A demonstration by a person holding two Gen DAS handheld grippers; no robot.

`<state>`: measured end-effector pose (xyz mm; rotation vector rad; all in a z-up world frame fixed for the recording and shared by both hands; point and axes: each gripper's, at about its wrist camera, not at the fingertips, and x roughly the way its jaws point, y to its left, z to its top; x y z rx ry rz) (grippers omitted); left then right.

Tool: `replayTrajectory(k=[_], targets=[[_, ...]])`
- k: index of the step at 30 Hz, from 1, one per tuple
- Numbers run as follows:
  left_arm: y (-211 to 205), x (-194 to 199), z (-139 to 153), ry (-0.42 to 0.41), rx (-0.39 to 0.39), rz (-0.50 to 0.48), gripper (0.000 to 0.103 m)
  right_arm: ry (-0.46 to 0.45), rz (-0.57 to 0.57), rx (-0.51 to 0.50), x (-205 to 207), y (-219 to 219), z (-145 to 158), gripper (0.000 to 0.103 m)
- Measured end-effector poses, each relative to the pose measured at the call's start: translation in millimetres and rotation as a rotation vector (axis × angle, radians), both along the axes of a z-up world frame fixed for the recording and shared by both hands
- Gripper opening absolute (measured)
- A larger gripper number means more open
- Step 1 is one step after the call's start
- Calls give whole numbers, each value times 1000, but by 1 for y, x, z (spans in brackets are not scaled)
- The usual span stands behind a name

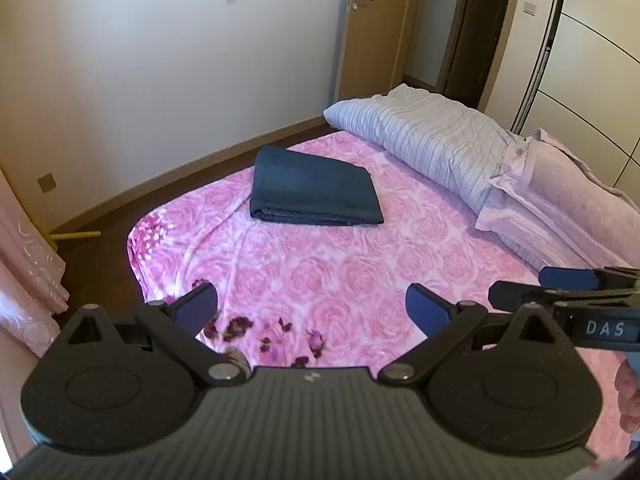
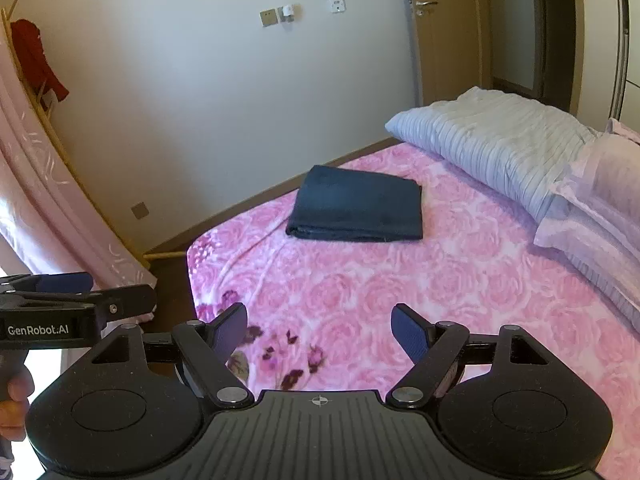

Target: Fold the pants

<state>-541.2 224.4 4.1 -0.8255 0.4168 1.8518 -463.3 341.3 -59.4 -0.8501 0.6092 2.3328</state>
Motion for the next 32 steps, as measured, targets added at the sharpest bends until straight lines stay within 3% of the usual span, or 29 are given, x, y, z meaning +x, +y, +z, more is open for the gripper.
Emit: replayTrajectory(k=[32], targets=[[-11,5,-3,16,-15,-7,99,-4,21,0,1,-11,-1,76]])
